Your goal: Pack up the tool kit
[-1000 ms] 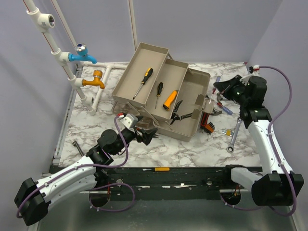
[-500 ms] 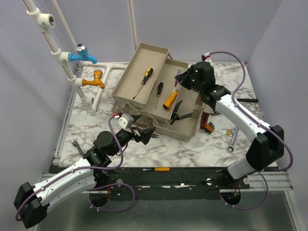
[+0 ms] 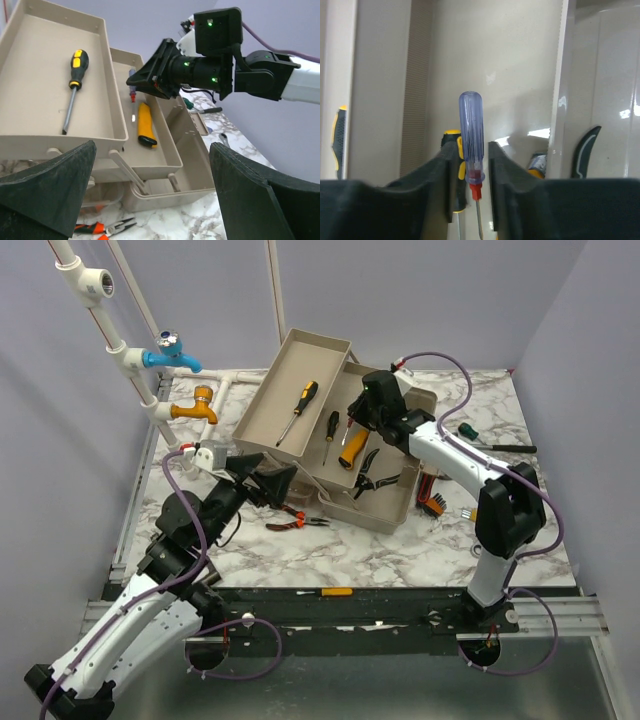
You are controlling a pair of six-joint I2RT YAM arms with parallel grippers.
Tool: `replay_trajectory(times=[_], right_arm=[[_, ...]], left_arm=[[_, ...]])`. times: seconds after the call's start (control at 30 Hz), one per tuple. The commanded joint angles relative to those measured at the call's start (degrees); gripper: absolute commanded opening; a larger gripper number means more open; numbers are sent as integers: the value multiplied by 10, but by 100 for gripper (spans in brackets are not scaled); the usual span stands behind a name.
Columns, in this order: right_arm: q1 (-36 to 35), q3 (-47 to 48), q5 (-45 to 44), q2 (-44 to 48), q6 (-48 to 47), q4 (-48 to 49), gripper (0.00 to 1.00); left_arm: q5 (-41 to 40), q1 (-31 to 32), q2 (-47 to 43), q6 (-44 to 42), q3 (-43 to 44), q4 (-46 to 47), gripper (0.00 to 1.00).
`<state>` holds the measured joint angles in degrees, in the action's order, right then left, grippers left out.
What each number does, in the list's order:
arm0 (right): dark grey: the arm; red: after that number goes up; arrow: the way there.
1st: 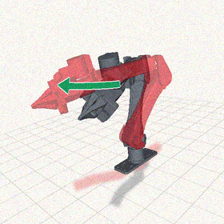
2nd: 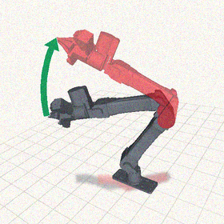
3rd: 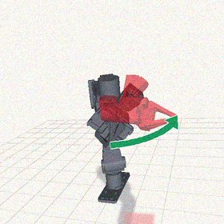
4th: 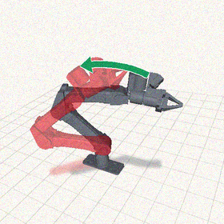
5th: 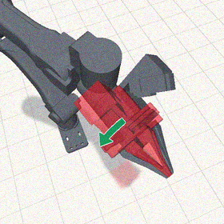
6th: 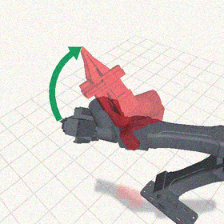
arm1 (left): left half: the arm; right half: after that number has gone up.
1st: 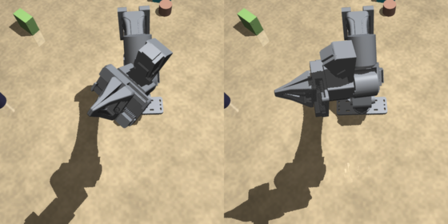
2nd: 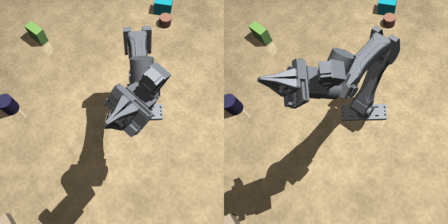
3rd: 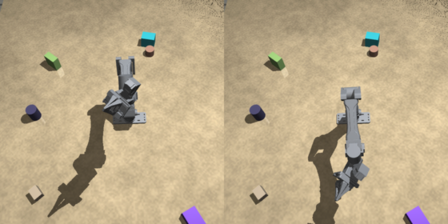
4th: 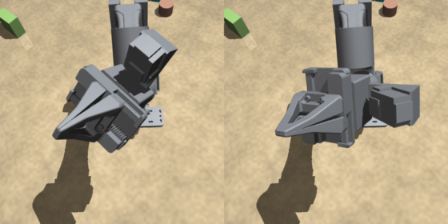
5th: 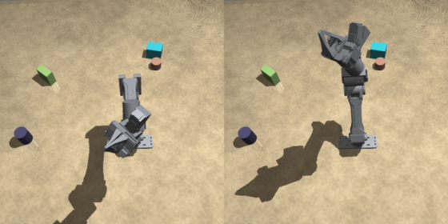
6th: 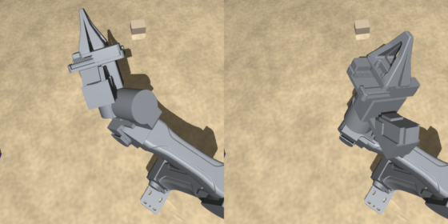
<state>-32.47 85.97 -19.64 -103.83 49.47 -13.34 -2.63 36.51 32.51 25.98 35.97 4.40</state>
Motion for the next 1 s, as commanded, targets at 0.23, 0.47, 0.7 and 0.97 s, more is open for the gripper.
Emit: replay_trajectory(times=[0.23, 0.47, 0.7, 0.97], right_arm=[[-1, 26, -8, 21, -26, -35, 66], [-1, -54, 13, 142, -145, -12, 64], [19, -155, -140, 272, -153, -87, 61], [185, -292, -103, 404, -141, -140, 60]], left_arm=[[50, -6, -26, 47, -13, -56, 99], [-59, -6, -49, 132, -32, -170, 99], [-100, -8, -94, 196, -87, -218, 99], [-87, -11, -140, 251, -145, -210, 99]])
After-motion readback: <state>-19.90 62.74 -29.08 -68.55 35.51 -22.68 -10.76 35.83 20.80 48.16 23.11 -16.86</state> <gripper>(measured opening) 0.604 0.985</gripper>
